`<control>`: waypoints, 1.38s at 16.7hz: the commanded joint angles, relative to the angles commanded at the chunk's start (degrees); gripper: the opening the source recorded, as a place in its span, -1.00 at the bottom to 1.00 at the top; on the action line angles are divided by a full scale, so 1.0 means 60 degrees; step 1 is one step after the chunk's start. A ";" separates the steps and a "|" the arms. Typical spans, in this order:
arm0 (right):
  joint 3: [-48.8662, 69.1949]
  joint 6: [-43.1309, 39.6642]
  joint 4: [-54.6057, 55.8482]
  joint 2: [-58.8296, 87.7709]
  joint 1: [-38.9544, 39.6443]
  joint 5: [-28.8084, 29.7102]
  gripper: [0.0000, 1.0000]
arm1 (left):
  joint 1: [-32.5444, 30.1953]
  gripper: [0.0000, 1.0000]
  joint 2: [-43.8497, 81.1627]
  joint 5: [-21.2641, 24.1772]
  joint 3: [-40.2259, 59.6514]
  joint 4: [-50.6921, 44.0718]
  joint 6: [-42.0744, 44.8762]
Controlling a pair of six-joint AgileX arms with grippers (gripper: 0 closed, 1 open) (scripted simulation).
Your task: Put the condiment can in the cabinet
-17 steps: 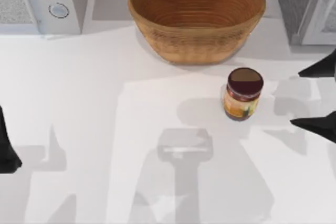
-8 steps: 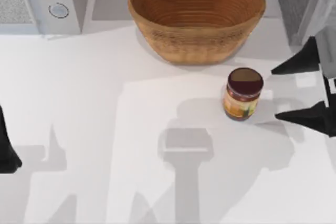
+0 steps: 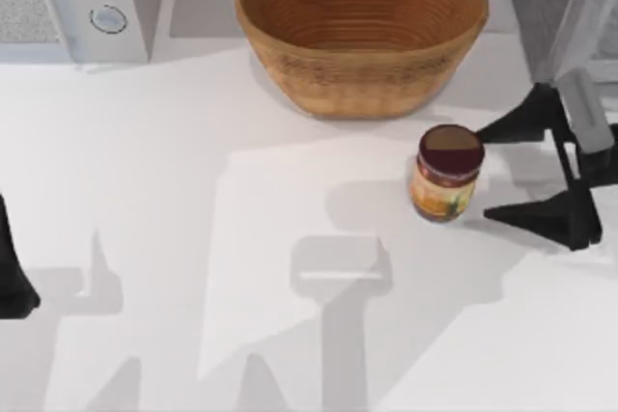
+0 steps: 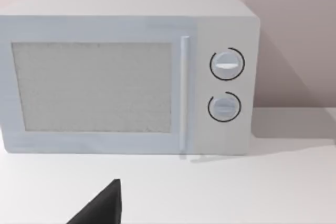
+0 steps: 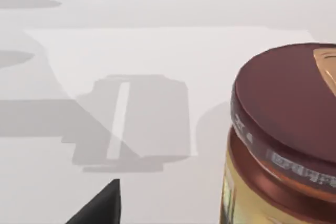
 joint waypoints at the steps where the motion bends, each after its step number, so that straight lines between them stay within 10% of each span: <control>1: 0.0265 -0.0330 -0.0148 0.0454 -0.0009 -0.0271 1.00 | 0.0000 1.00 0.0000 0.0000 0.0000 0.0000 0.0000; 15: 0.1251 -0.1549 -0.0612 0.1981 -0.0028 -0.1262 1.00 | 0.0000 1.00 0.0000 0.0000 0.0000 0.0000 0.0000; 23: 0.0542 0.1281 0.2946 0.2026 0.0153 -0.1292 1.00 | 0.0000 1.00 0.0000 0.0000 0.0000 0.0000 0.0000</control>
